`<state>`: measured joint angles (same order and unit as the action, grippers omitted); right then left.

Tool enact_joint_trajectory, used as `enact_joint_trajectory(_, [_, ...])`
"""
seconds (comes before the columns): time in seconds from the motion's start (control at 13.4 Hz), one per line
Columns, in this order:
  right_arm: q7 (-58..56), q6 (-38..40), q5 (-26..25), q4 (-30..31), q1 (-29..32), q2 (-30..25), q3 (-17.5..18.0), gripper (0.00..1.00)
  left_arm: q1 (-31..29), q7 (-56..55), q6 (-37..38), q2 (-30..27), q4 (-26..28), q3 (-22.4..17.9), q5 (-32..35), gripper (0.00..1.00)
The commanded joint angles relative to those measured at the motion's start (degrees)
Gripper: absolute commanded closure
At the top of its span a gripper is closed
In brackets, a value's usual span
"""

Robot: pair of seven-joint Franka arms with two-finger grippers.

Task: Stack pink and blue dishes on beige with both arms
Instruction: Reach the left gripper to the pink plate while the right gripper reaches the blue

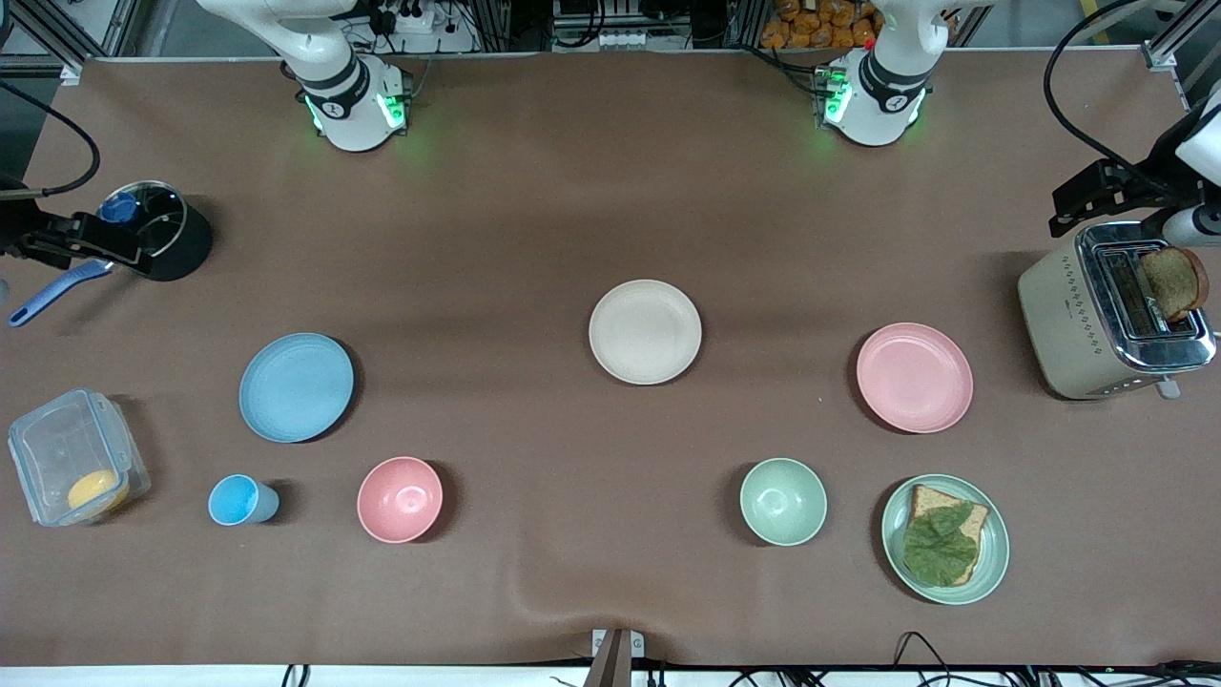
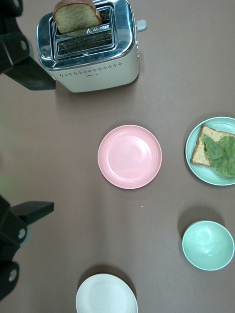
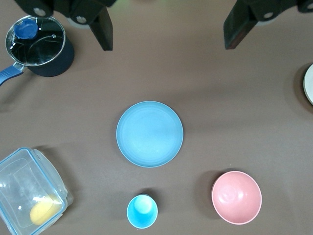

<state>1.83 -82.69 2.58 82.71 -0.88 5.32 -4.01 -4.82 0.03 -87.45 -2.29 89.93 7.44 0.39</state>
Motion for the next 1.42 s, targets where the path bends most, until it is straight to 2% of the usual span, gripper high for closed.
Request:
enact_joint_trajectory(0.0, [-0.51, 0.68, -0.56, -0.45, 0.26, 0.22, 0.14, 0.0, -0.45, 1.11, 1.14, -0.7, -0.28, 0.2, 0.85, 0.0])
enact_joint_trajectory(0.15, [-0.51, 0.69, -0.56, -0.36, 0.26, 0.22, 0.05, 0.0, -1.07, 0.51, 1.14, -0.17, -0.28, 0.2, 0.85, 0.0])
enact_joint_trajectory(0.37, [-0.51, 0.51, -0.56, -0.45, 0.7, 0.57, 0.05, 0.0, -2.29, 0.33, -0.17, 3.68, 1.29, 0.2, 0.49, 0.0])
enact_joint_trajectory(0.45, [-0.34, 0.51, -0.29, -0.45, 1.48, 1.26, 0.14, 0.0, -3.43, 0.32, -4.1, 4.31, 4.17, 0.2, 0.67, 0.0])
enact_joint_trajectory(0.67, [-0.07, 0.51, -0.55, -0.36, 1.67, 4.51, 0.05, 0.0, -6.77, 0.32, -26.21, 3.35, 21.99, 0.64, -0.03, 0.0])
enact_joint_trajectory(0.75, [-0.33, 0.42, -0.56, -0.36, 2.19, 6.61, 0.05, 0.0, -7.13, 0.32, -31.5, 3.52, 25.7, 0.64, -0.03, 0.0])
enact_joint_trajectory(0.9, [0.02, -1.42, -0.73, -0.88, 3.16, 14.86, -0.21, 0.0, -7.22, -0.98, -36.37, 5.7, 28.8, 0.56, -0.03, 0.0])
enact_joint_trajectory(1.12, [-1.3, -6.95, -0.56, -0.01, 9.65, 20.59, -0.56, 0.0, -9.05, -3.01, -42.78, 12.99, 28.73, 0.56, 0.05, 0.0])
enact_joint_trajectory(1.34, [-4.81, -8.37, -0.56, 2.09, 11.77, 23.07, -0.56, 0.0, -9.86, -2.93, -49.73, 17.31, 30.92, 0.47, 0.76, 0.0])
